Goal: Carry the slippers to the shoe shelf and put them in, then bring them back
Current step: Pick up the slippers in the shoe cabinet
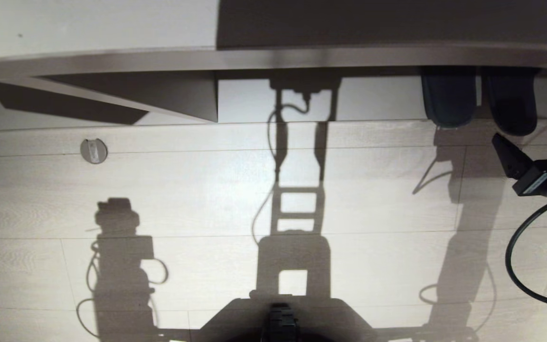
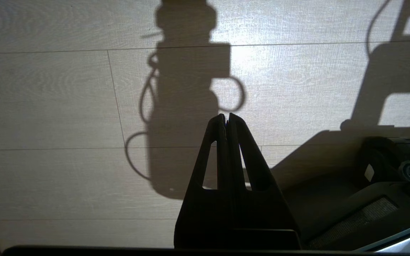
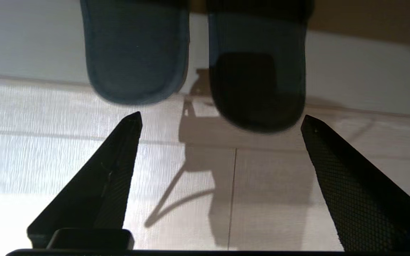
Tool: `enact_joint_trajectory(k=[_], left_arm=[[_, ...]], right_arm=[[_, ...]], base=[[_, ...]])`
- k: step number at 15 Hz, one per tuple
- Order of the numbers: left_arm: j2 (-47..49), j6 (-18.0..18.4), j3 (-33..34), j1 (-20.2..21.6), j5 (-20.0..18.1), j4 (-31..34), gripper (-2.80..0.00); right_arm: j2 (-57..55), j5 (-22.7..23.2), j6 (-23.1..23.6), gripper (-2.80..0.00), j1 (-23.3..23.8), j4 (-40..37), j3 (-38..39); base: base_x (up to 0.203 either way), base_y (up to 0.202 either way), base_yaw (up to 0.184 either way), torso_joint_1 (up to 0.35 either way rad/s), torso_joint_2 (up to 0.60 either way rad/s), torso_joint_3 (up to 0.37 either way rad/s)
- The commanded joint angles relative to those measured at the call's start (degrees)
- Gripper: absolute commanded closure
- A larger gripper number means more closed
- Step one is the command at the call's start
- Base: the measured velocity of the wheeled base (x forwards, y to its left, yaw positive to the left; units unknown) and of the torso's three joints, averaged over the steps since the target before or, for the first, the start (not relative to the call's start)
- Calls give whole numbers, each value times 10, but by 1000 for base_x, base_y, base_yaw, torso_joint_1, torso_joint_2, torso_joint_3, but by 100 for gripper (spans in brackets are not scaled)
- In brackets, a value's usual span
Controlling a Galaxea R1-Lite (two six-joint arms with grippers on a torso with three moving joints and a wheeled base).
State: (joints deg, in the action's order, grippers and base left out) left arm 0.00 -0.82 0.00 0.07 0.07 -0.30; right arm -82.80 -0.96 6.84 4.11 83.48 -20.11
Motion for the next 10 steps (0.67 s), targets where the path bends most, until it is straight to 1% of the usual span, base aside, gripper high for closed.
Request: enact_joint_trajectory(k=[1,4,10], left_arm=[[0,0,0,0,0,0,0],[0,-1,0,0,0,0,0],[0,0,0,0,0,0,0]], right_arm=[[-19,0,0,-280,2,8,-18],[-53,0,-1,-280,13,14,-61],[-98,-1,-9,-280,22,14,-121]], base=[[0,0,0,0,0,0],[0,0,0,0,0,0],[0,0,0,0,0,0]])
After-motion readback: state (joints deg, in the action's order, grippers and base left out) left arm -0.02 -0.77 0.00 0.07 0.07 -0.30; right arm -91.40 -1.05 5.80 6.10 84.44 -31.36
